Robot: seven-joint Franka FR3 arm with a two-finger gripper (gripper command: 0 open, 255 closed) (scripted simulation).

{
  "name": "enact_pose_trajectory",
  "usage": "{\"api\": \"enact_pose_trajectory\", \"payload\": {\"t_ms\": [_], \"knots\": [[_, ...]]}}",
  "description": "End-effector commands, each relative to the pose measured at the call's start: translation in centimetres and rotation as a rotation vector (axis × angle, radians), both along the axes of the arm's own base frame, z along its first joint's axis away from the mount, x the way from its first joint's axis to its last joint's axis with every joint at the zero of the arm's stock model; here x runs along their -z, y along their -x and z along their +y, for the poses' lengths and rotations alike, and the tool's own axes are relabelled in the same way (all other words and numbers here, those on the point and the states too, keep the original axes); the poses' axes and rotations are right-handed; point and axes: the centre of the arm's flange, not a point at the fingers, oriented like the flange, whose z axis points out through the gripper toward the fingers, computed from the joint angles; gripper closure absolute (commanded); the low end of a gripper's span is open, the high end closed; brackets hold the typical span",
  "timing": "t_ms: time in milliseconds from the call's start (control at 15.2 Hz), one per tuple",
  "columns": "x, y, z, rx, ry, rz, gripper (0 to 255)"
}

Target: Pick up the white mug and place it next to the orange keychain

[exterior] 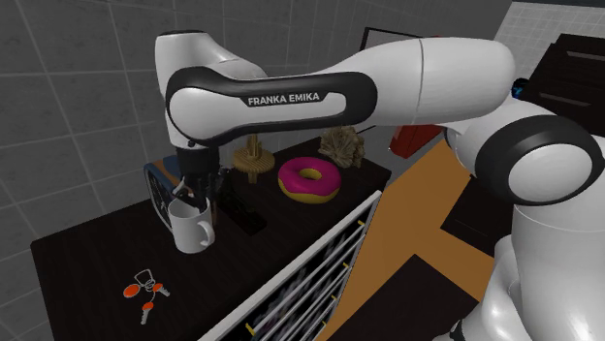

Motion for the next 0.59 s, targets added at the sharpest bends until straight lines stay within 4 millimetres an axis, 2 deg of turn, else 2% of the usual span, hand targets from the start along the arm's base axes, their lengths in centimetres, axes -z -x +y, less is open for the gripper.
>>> {"api": "enact_pose_trajectory", "payload": {"t_ms": [0, 528], "knots": [[1.1, 0.1, 0.0, 0.000, 0.000, 0.000, 255], [5.3, 0.1, 0.0, 0.000, 0.000, 0.000, 255]]}}
